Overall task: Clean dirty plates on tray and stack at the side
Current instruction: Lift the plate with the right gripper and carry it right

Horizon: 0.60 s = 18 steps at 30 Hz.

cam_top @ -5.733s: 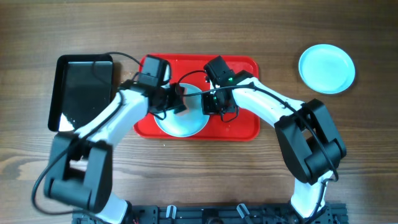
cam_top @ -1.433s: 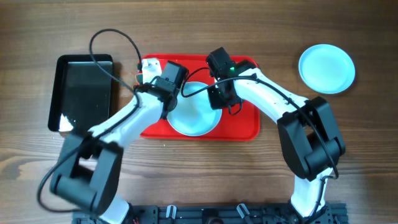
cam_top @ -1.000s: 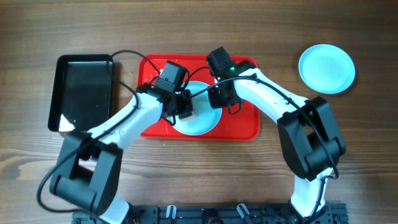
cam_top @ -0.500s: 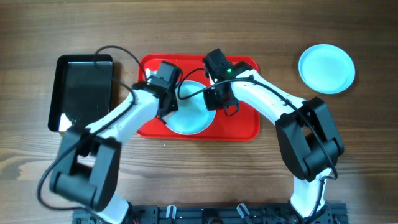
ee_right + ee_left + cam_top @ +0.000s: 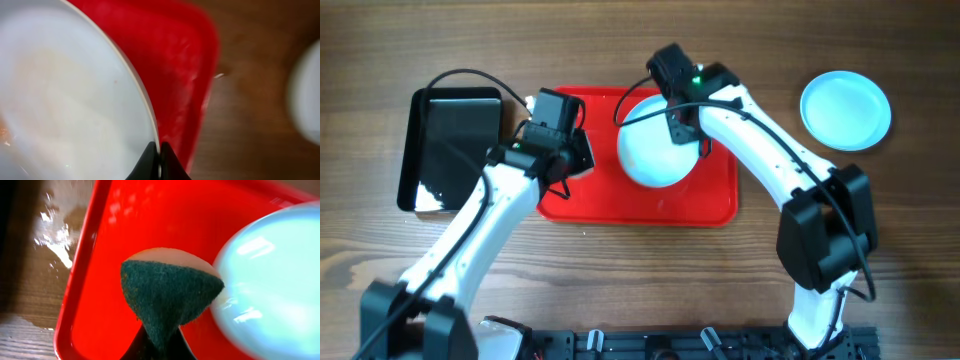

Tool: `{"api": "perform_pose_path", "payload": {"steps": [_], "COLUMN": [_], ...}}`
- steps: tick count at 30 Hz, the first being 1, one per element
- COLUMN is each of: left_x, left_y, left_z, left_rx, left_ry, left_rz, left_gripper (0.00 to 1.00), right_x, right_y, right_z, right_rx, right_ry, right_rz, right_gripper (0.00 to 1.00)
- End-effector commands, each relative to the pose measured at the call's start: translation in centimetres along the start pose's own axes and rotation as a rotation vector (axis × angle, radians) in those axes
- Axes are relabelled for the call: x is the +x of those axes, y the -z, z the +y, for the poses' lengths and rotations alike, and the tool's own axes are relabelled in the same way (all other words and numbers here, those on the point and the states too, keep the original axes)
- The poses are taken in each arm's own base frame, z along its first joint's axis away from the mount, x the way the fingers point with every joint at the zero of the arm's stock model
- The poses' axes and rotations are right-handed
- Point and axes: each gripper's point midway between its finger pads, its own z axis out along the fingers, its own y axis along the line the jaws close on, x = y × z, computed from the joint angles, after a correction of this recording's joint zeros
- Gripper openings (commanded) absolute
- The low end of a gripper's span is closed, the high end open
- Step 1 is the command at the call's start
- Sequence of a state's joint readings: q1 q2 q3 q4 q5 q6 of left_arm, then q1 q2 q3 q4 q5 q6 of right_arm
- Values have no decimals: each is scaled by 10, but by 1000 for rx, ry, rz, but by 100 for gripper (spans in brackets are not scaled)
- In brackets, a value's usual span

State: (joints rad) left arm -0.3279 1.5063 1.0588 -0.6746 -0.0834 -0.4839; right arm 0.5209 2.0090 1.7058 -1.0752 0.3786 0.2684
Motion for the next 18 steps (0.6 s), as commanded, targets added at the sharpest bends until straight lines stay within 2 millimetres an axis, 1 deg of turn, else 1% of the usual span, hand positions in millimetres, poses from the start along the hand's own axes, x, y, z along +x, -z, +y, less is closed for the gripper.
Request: {"api": "perform_pose_path", "payload": {"steps": [1,3,4,5,7,8,10,12,13,14,16,18], "left_x": [13,12,11,10,7,5,5,5,5,6,6,6], "left_y": [-28,-37,-39,-40,-42,-42,-42,-42,-42,-42,-42,-42], "left_z": [11,10,9,7,1,-2,-2,-2,-2,-2,-1,-1], "left_rx": [-45,-46,-41,-32,-2,8,8,8,7,7,5,5], "left_ry": [5,5,6,6,8,9,8,8,8,8,8,8], "left_rz": [76,76,72,70,63,54,54,55,55,56,59,58], "left_gripper": [4,4,4,4,4,4,4,4,4,4,4,4], "right_x": [-31,-34,-35,-36,-42,-45,-51,-59,-62,-66,-67,-67], "right_y": [54,72,78,86,111,129,150,164,168,175,185,189], "right_z": [-70,-89,-96,-99,-103,-103,-94,-79,-74,-68,-65,-61], "right_rx": [317,446,507,565,723,817,906,946,949,968,1007,1016], "right_ry": [11,56,62,74,97,109,168,241,257,266,272,284], "right_rz": [-157,-191,-203,-218,-284,-329,-371,-400,-408,-427,-438,-442], "right_gripper": [4,4,4,4,4,4,4,4,4,4,4,4]}}
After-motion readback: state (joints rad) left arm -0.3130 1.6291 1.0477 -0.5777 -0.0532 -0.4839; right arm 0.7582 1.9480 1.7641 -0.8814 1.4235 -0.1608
